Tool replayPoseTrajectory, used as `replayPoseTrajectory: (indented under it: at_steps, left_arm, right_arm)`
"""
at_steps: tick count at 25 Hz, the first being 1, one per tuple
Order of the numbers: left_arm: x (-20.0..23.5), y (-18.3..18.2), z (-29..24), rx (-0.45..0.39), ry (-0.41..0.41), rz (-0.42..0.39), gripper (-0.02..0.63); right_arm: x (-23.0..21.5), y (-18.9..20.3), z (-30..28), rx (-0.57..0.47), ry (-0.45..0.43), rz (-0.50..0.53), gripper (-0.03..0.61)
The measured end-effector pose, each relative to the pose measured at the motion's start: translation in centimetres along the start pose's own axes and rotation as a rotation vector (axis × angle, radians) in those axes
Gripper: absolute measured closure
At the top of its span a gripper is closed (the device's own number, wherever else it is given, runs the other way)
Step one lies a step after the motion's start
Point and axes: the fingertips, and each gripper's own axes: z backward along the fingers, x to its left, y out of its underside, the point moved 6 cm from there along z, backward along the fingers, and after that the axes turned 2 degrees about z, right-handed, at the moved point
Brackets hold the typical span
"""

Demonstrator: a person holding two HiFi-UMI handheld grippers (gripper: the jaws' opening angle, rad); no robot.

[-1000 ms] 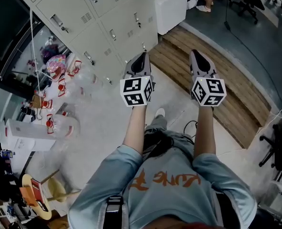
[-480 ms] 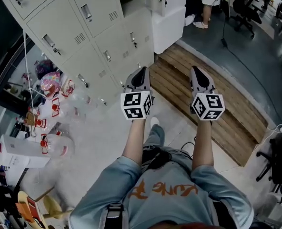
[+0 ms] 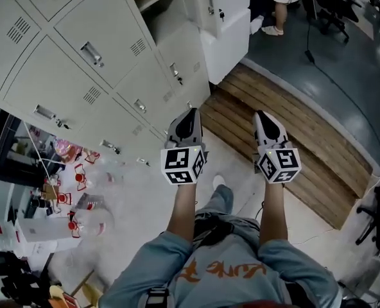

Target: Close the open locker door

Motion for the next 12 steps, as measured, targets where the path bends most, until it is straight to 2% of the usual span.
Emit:
replayPoseTrajectory:
  at_steps: [3, 7, 12]
  left_arm:
    - [2.2, 0.8, -4.3, 0.028, 0.030, 0.018, 0.595]
    - [5.8, 1.4, -9.3, 0.039, 0.051, 0.051, 0.595]
    - [8.7, 1.2, -13.5, 0.044, 0.059, 0.059, 0.595]
  right_arm:
    - [-0.8, 0.7, -4.8, 0.024, 0.004, -0.004, 0.535]
    - [-0.9, 0.8, -12.7, 0.065, -0.046, 0.036, 0.535]
    - [-0.5, 0.0, -18.8, 0.085, -0.072, 0.045, 0.535]
